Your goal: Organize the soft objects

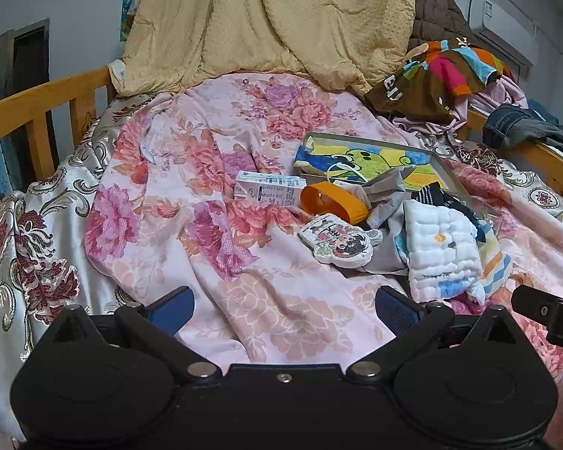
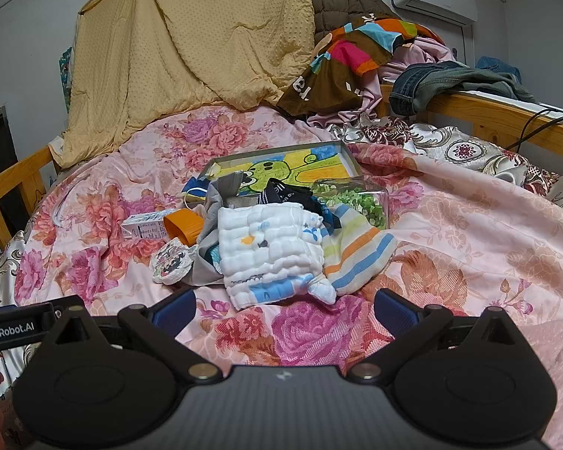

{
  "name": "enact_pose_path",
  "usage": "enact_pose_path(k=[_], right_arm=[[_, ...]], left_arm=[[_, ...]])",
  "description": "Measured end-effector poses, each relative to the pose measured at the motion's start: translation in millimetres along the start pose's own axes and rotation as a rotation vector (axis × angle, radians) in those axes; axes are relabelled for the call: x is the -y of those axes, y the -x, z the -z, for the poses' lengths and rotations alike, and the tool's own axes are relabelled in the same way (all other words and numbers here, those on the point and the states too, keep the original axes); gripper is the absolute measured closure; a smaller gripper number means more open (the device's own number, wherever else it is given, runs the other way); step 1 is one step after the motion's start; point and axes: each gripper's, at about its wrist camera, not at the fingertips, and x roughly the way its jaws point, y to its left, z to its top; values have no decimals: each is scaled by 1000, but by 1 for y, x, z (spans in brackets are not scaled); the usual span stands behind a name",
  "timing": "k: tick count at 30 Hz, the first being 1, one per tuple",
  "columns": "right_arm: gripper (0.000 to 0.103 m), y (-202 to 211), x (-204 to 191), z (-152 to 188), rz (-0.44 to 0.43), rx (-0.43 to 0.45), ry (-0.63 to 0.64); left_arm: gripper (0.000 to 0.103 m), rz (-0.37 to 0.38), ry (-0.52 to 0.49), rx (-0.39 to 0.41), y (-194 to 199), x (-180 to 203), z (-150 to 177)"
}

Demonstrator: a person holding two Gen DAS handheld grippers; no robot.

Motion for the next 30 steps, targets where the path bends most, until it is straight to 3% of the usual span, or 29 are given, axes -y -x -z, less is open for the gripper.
enact_pose_path(k=[30], right_arm=[[0,0,0,0,0,-1,0]], left_arm=[[1,0,-1,-1,0,-2,0]])
